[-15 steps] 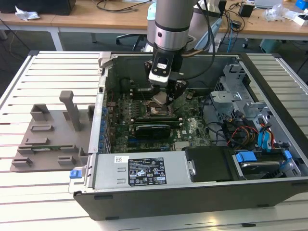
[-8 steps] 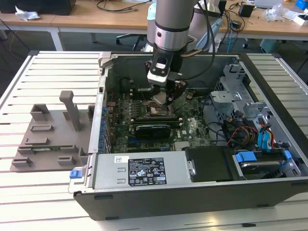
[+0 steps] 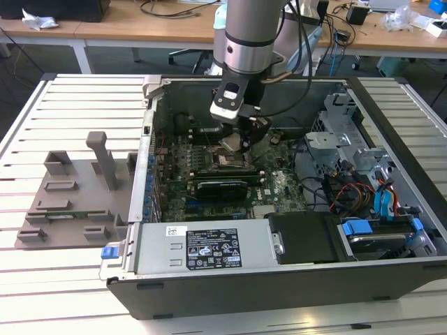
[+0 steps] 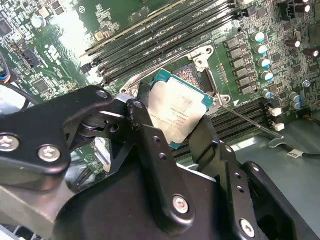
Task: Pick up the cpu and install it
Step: 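Place the cpu into insertion slot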
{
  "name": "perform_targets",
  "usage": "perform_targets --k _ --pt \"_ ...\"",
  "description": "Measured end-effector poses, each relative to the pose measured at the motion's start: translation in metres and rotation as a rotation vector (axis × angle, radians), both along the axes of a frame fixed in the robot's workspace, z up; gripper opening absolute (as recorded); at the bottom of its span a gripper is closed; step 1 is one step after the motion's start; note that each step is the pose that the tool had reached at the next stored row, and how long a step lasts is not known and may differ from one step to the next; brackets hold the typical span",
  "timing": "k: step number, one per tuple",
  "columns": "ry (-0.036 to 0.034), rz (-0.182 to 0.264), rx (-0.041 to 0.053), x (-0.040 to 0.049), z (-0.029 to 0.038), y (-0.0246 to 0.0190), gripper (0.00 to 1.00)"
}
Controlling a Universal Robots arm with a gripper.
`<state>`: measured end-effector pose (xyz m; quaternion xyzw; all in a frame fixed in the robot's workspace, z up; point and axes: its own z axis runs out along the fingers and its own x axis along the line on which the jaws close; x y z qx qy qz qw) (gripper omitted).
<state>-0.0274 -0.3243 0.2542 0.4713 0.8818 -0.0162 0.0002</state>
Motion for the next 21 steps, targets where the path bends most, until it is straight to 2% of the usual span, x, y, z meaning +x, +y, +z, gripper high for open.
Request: perform_targets --k 4,21 --pt "-0.0001 -0.055 -0.0031 0.0 -0.0005 0.0 0.55" --pt "0.0002 -0.192 -0.0045 0.0 -0.0014 0.0 0.55"
